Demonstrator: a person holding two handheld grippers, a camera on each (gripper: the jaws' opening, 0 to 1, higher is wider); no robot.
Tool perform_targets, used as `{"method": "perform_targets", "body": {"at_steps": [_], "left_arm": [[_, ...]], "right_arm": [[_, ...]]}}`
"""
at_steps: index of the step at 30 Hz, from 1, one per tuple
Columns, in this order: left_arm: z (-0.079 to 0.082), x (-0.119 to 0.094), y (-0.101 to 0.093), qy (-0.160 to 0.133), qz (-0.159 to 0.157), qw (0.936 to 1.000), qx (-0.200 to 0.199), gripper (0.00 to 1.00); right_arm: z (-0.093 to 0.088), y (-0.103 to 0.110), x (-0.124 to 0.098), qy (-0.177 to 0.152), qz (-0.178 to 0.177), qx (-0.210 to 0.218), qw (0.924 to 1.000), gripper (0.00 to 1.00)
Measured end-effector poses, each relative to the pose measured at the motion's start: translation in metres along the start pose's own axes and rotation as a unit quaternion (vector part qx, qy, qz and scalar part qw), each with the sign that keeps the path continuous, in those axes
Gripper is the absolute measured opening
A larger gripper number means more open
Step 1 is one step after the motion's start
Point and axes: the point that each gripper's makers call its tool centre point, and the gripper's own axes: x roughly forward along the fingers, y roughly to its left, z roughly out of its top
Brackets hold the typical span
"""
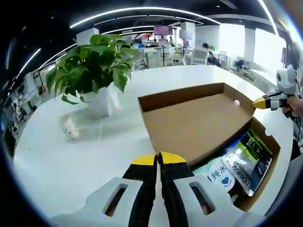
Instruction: Operate the shoe box by opening the lid, removing the specified soft item, and placing it in the target area until the item is outside and the box remains undamaged.
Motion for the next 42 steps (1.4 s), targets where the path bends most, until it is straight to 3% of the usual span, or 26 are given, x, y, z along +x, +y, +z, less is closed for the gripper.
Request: {"method": "perform_targets", "body": {"at_steps": [42], "left_arm": [[-0.004,0.026,0.012,0.007,-0.001,0.9999,-0.014,0.02]], "right_arm": [[-0.006,-0.01,0.015,0.012,0.001,0.01,0.9999,0.0]]}}
